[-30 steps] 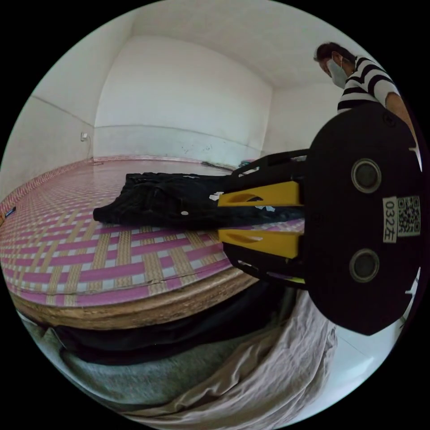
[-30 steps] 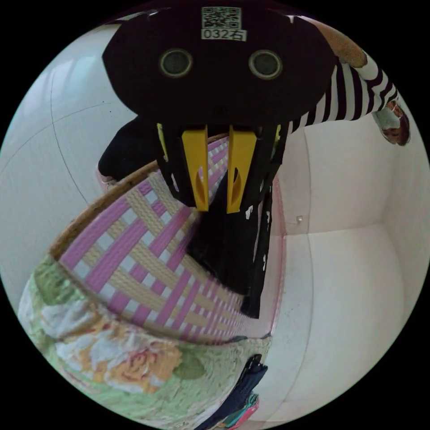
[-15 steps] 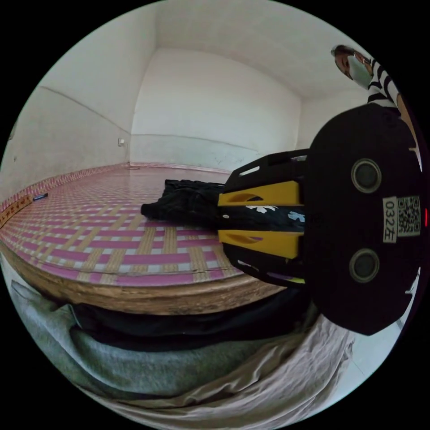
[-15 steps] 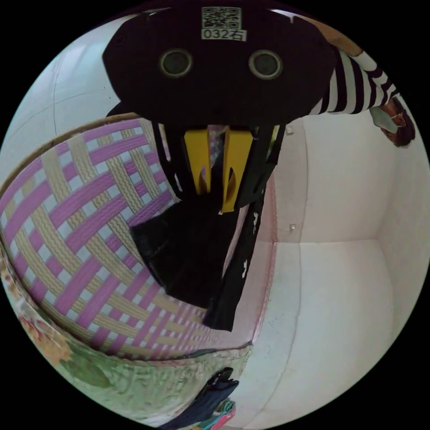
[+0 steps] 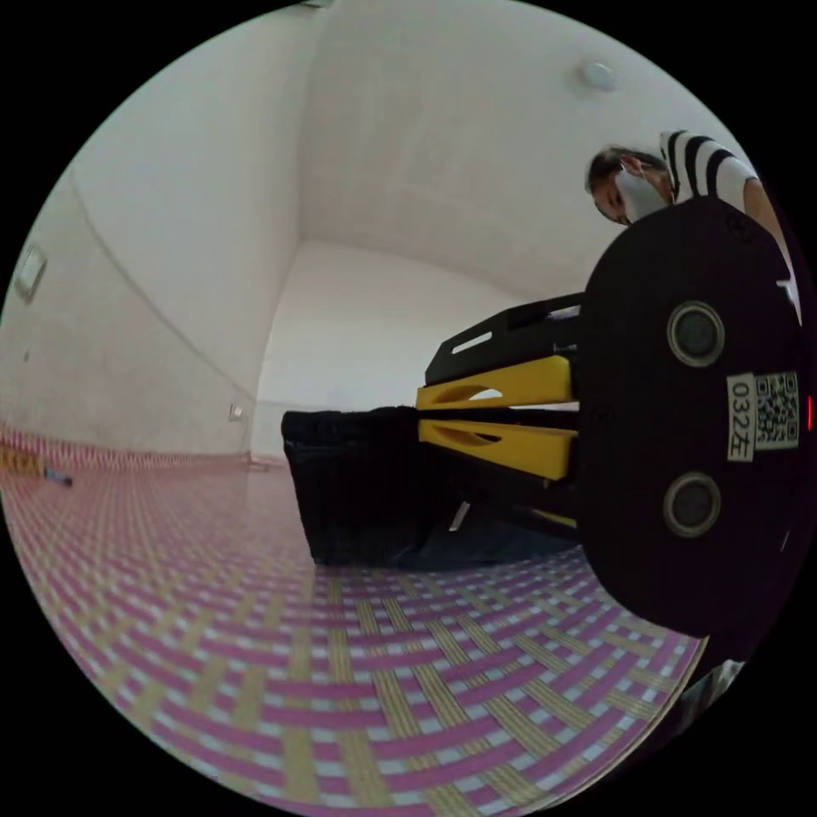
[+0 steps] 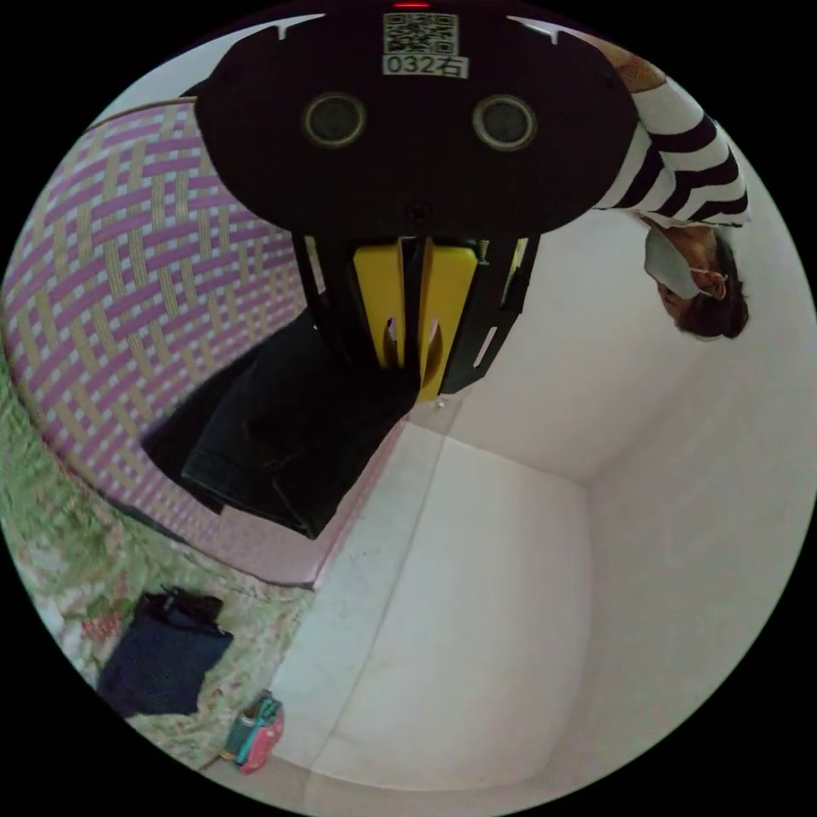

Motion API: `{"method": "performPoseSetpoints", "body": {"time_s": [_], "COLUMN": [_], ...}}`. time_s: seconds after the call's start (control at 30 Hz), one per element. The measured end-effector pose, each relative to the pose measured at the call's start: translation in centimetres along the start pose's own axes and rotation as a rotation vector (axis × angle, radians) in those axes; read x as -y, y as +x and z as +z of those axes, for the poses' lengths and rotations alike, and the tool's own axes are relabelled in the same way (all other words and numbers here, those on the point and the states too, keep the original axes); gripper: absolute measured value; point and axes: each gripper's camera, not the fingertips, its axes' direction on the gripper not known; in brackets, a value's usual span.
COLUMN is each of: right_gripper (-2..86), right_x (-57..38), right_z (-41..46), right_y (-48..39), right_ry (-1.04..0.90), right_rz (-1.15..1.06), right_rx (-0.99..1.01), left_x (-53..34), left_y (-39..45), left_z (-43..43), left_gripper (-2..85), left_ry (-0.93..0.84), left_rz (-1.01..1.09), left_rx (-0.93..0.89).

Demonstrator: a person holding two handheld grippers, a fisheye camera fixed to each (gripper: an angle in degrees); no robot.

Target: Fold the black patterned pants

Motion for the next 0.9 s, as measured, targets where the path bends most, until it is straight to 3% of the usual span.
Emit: {"method": "performPoseSetpoints", "body": {"time_s": [0.13,0.3,0.57,0.77,0.9], "right_gripper": [-1.0,-1.0,-1.0,-1.0,-1.0], "right_x": [-0.4,-4.9,-6.4,-4.0,-1.8], "right_z": [-2.8,-3.7,-2.5,-1.1,1.6], "right_y": [-1.2,4.3,5.4,5.3,5.1], "right_ry": [0.039,-0.087,-0.071,0.109,0.170], "right_rz": [-0.012,0.218,0.301,0.371,0.411], "right_rx": [-0.027,-0.285,-0.259,-0.093,-0.068], "left_x": [-0.7,-4.2,-5.8,-3.9,-2.3], "left_y": [1.2,-4.1,-3.8,-2.1,-0.9], "left_z": [-1.7,-9.1,-10.9,-5.6,-0.1], "left_gripper": [-1.2,-1.2,-1.2,-1.2,-1.3], "left_ry": [-0.045,0.050,0.084,0.114,0.116], "left_rz": [0.039,-0.208,-0.220,-0.157,-0.168], "left_rx": [0.010,0.219,0.235,0.000,-0.044]}}
